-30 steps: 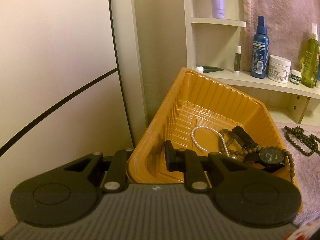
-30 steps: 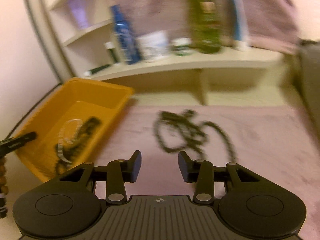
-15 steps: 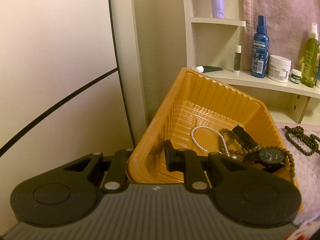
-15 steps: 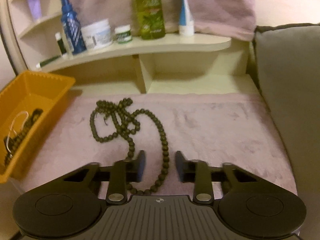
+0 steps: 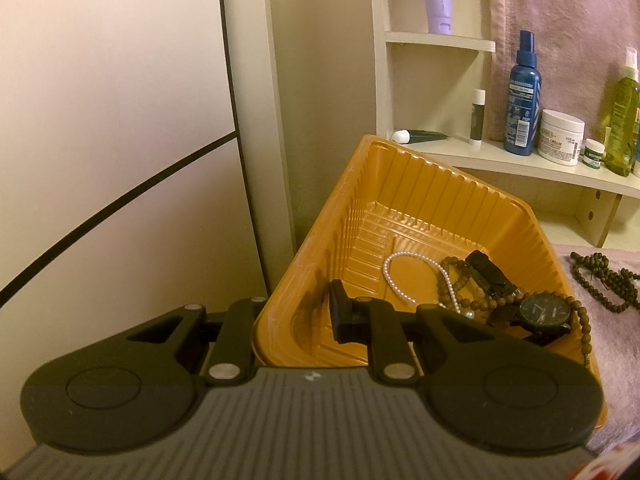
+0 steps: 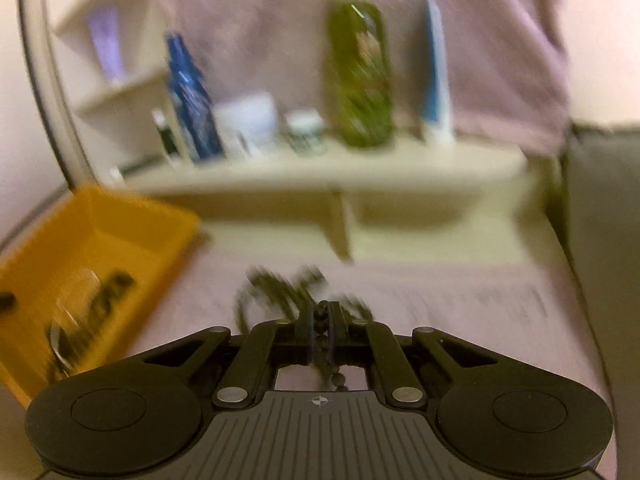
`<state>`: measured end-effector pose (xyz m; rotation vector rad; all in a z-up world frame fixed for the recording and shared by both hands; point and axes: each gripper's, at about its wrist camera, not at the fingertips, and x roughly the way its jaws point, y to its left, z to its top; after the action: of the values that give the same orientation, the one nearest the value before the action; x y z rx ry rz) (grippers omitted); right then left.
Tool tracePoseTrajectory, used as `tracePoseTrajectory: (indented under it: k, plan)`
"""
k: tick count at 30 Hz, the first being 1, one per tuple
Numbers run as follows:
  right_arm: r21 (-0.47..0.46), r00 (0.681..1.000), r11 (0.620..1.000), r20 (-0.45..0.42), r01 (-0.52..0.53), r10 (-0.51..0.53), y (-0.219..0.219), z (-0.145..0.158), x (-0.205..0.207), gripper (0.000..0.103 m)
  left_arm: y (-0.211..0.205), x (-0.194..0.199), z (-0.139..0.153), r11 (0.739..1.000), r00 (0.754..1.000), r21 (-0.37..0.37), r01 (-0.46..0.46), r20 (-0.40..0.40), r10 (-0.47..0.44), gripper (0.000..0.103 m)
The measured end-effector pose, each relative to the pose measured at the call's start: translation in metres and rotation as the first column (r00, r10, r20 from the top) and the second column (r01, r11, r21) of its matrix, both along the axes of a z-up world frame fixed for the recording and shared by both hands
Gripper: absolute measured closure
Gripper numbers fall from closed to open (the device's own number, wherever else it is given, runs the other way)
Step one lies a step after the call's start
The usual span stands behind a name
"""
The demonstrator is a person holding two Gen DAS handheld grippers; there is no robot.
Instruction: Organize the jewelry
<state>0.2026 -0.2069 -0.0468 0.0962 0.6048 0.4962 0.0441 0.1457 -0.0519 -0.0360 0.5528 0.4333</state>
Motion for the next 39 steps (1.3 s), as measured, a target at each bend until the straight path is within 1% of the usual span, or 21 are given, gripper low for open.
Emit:
tracePoseTrajectory:
  k: [3, 7, 9, 11, 14, 16, 17, 19, 21, 23, 25, 26, 27, 28, 29, 33, 37, 39]
  plan:
    - [0.055, 0.997, 0.997, 0.065, -0.051, 0.047, 0.017, 0.026, 0.008, 0.097, 0.0, 0.0, 0.0, 1.0, 1.0, 0.001, 0.001, -0.002, -0.001, 0.086]
    - [0.119, 0.986, 0.988, 0.15, -0.096, 0.077, 0.029, 0.057, 0.014, 0.097, 0.0, 0.0, -0.001, 1.0, 1.0, -0.002, -0.002, -0.003, 0.002, 0.086]
    - [0.153, 0.981, 0.981, 0.172, -0.116, 0.089, 0.032, 0.064, 0.017, 0.097, 0.0, 0.0, -0.001, 1.0, 1.0, -0.003, -0.003, -0.003, 0.003, 0.086]
    - [0.155, 0.981, 0.98, 0.169, -0.122, 0.095, 0.032, 0.064, 0.02, 0.097, 0.0, 0.0, -0.001, 1.0, 1.0, -0.004, -0.004, -0.002, 0.004, 0.086]
    - [0.124, 0.991, 0.986, 0.089, -0.108, 0.097, 0.034, 0.041, 0.027, 0.097, 0.001, 0.0, -0.001, 1.0, 1.0, -0.008, -0.007, -0.002, 0.007, 0.085]
    - [0.097, 0.996, 0.991, 0.005, -0.09, 0.09, 0.034, 0.015, 0.034, 0.097, 0.001, 0.0, -0.002, 1.0, 1.0, -0.008, -0.007, -0.002, 0.007, 0.085]
    - [0.067, 0.997, 0.995, -0.027, -0.075, 0.077, 0.034, 0.001, 0.037, 0.097, 0.001, 0.0, -0.002, 1.0, 1.0, -0.008, -0.007, -0.002, 0.007, 0.085]
    - [0.03, 0.995, 0.998, -0.077, -0.062, 0.064, 0.034, -0.019, 0.04, 0.097, 0.001, 0.0, -0.002, 1.0, 1.0, -0.008, -0.007, -0.003, 0.006, 0.085]
    - [0.018, 0.992, 0.999, -0.12, -0.038, 0.04, 0.029, -0.034, 0.043, 0.096, 0.001, 0.0, -0.002, 1.0, 1.0, -0.007, -0.007, -0.003, 0.007, 0.085]
    - [0.004, 0.989, 0.999, -0.143, -0.042, 0.042, 0.027, -0.04, 0.047, 0.096, 0.001, 0.0, -0.002, 1.0, 1.0, -0.007, -0.007, -0.003, 0.007, 0.085]
    - [-0.005, 0.989, 0.999, -0.142, -0.046, 0.045, 0.027, -0.041, 0.047, 0.09, 0.001, 0.0, -0.002, 1.0, 1.0, -0.007, -0.007, -0.004, 0.007, 0.085]
    - [-0.006, 0.989, 0.999, -0.137, -0.05, 0.049, 0.027, -0.041, 0.047, 0.071, 0.001, 0.0, -0.002, 1.0, 1.0, -0.007, -0.007, -0.004, 0.007, 0.085]
    - [-0.003, 0.99, 0.999, -0.128, -0.052, 0.052, 0.028, -0.04, 0.048, 0.044, 0.001, 0.0, -0.002, 1.0, 1.0, -0.007, -0.007, -0.003, 0.007, 0.085]
    - [-0.001, 0.994, 0.999, -0.106, -0.041, 0.041, 0.028, -0.04, 0.047, 0.035, 0.001, 0.0, -0.002, 1.0, 1.0, -0.007, -0.007, -0.004, 0.007, 0.085]
    - [0.002, 0.995, 0.999, -0.088, -0.039, 0.039, 0.028, -0.041, 0.045, 0.03, 0.002, 0.0, -0.002, 1.0, 1.0, -0.007, -0.007, -0.004, 0.007, 0.085]
    - [0.01, 0.991, 0.998, -0.121, -0.063, 0.064, 0.034, -0.049, 0.055, 0.03, 0.002, -0.001, -0.002, 1.0, 1.0, -0.004, -0.007, -0.005, 0.007, 0.085]
    - [-0.009, 0.986, 0.996, -0.142, -0.092, 0.09, 0.047, -0.057, 0.059, 0.03, 0.001, -0.001, -0.002, 1.0, 1.0, -0.004, -0.008, -0.007, 0.008, 0.085]
    - [-0.029, 0.987, 0.994, -0.124, -0.107, 0.103, 0.054, -0.058, 0.057, 0.03, 0.002, 0.0, -0.002, 1.0, 1.0, -0.006, -0.008, -0.007, 0.008, 0.085]
